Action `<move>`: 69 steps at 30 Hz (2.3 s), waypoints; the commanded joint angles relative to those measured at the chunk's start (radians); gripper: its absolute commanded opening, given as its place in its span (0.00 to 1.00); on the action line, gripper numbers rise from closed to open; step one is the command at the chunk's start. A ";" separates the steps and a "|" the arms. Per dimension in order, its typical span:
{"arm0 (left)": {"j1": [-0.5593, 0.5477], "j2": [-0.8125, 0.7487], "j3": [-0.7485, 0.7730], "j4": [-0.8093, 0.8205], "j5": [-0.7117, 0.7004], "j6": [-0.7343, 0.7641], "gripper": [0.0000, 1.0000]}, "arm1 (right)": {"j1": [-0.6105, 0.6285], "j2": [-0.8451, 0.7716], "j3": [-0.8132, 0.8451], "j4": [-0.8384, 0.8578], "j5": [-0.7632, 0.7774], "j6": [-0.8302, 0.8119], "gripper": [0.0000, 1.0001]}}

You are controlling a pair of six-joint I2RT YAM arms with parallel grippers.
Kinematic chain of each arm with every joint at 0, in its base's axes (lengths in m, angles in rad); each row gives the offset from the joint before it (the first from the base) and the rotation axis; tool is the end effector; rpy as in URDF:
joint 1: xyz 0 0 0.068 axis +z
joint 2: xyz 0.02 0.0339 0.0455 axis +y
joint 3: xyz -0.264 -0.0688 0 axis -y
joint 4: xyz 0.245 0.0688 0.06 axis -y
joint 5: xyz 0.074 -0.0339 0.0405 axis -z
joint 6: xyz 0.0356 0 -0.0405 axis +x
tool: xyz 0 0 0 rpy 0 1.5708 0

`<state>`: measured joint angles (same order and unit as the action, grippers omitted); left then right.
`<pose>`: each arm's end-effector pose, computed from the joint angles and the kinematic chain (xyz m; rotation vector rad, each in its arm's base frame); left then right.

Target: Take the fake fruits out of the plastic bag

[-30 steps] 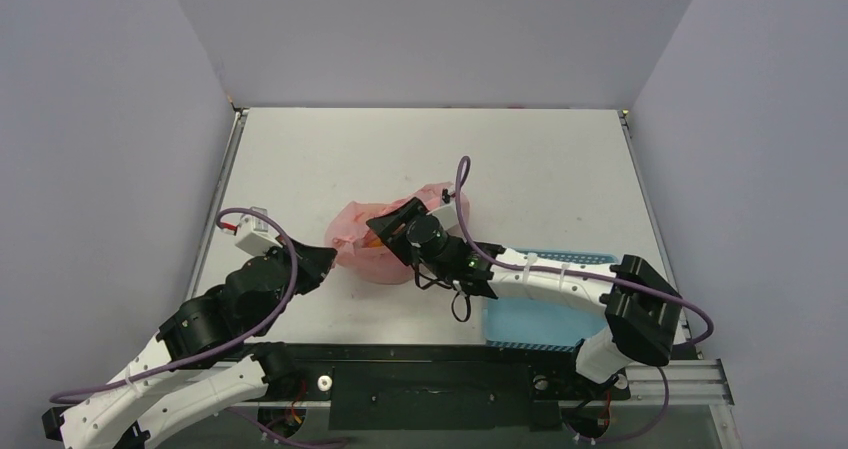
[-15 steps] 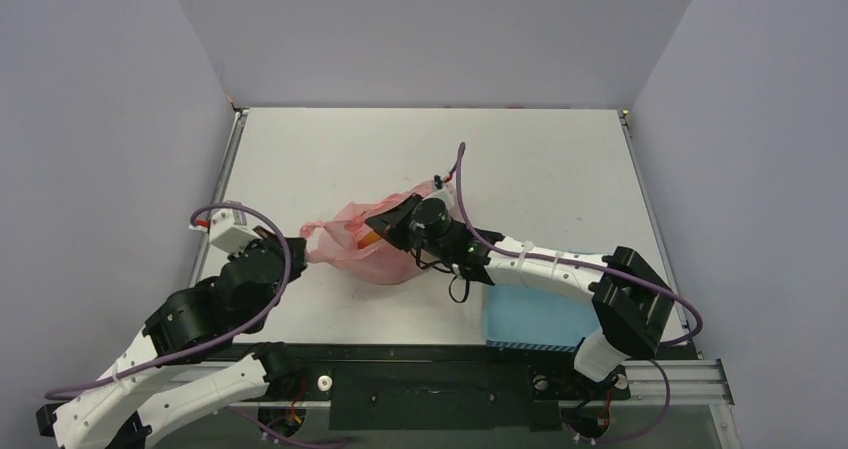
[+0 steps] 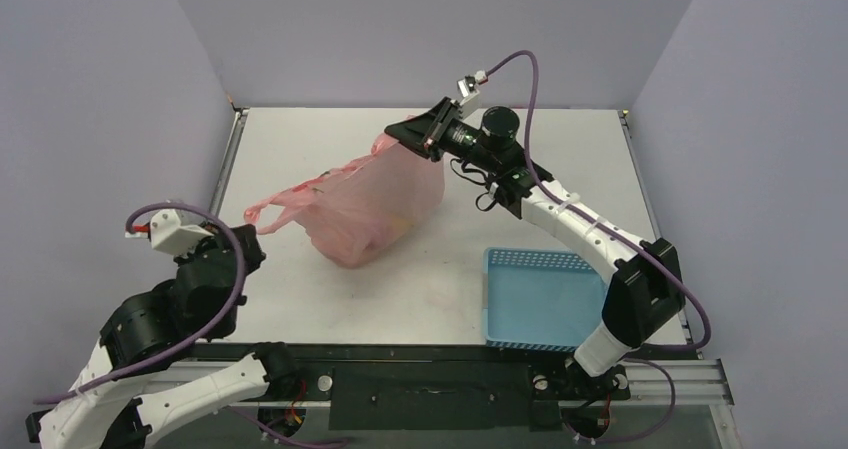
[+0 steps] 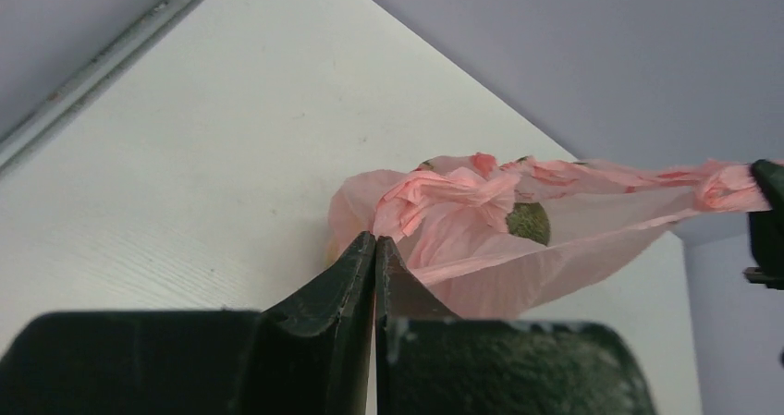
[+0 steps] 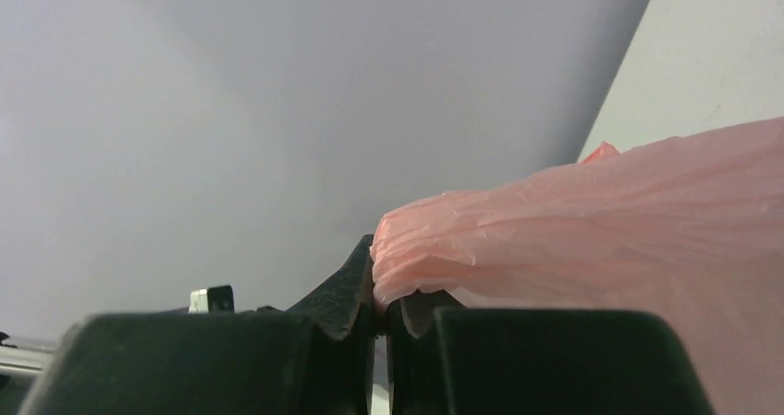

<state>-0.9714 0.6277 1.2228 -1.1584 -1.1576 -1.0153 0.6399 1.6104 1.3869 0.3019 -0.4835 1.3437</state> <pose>0.0553 -0.0231 0.4084 -0.6435 1.6707 -0.1770 0.3012 0.2449 0.3898 0.1689 1.8457 1.8629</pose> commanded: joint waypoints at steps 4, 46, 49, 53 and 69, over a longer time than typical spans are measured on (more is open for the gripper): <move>0.005 -0.253 -0.182 0.013 0.314 -0.157 0.00 | -0.093 -0.058 -0.183 -0.068 -0.221 -0.201 0.06; 0.005 -0.259 -0.339 0.083 0.603 -0.122 0.00 | 0.436 -0.103 -0.126 -0.550 0.677 -0.140 0.79; 0.005 -0.257 -0.343 0.087 0.612 -0.124 0.00 | 0.463 -0.073 -0.134 -0.566 0.713 -0.105 0.79; 0.005 -0.269 -0.349 0.092 0.614 -0.123 0.00 | 0.470 -0.046 -0.154 -0.571 0.718 -0.098 0.72; 0.005 -0.264 -0.307 -0.015 0.633 -0.112 0.00 | 0.525 -0.087 -0.217 -0.525 0.731 -0.263 0.43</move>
<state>-0.9684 0.3622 0.8761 -1.1442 -0.5365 -1.1404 1.1629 1.5578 1.1675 -0.2623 0.2420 1.1595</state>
